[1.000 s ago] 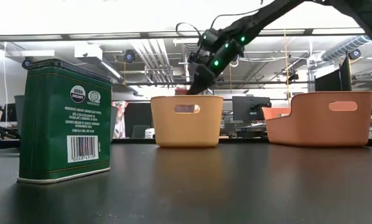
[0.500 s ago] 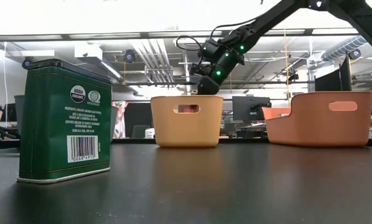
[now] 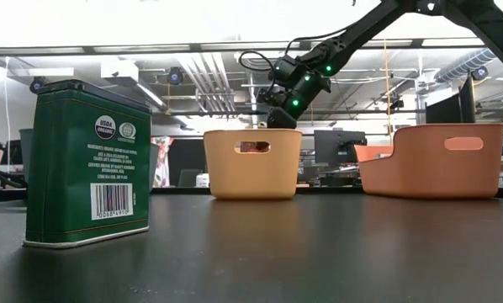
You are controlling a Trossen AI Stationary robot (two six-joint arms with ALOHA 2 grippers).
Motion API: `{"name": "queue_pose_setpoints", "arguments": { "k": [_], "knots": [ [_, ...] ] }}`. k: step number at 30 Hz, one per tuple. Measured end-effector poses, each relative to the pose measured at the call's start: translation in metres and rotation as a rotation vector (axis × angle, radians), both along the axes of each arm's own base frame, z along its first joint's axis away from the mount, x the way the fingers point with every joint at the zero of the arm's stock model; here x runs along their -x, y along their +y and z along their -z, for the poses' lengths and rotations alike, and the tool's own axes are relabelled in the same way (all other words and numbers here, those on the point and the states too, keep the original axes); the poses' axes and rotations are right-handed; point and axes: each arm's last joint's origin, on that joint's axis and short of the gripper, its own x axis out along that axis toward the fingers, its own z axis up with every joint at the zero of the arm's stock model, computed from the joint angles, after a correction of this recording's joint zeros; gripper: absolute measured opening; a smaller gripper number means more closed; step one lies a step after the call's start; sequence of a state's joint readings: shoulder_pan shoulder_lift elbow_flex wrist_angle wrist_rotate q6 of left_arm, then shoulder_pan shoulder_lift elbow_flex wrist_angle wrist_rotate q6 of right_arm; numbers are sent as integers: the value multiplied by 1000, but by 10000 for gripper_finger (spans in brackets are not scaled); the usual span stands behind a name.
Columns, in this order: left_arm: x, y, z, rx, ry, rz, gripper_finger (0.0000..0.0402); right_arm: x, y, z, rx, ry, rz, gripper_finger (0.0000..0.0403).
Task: Sort spices by type
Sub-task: Put the red seasoning can into the yellow bin
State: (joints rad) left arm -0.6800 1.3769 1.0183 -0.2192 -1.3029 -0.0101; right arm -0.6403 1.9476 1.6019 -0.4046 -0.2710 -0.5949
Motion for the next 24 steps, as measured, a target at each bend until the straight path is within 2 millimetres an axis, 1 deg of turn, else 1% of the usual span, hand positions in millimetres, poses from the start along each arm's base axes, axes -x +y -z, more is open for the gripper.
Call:
{"name": "queue_pose_setpoints", "arguments": {
  "k": [11, 13, 19, 24],
  "knots": [
    [-1, -1, 2, 1, 2, 0, 278, 1, 0, 5, -11, 1, 11, 206],
    [-1, -1, 2, 1, 2, -1, 278, -1, -1, 9, -17, -3, 20, 206],
    [-1, -1, 2, 4, 1, -1, 278, -6, -5, 30, -32, 31, 24, 206],
    [-1, -1, 2, 2, 3, -1, 278, -7, -6, 36, -37, 38, 23, 206]
  ]
}}
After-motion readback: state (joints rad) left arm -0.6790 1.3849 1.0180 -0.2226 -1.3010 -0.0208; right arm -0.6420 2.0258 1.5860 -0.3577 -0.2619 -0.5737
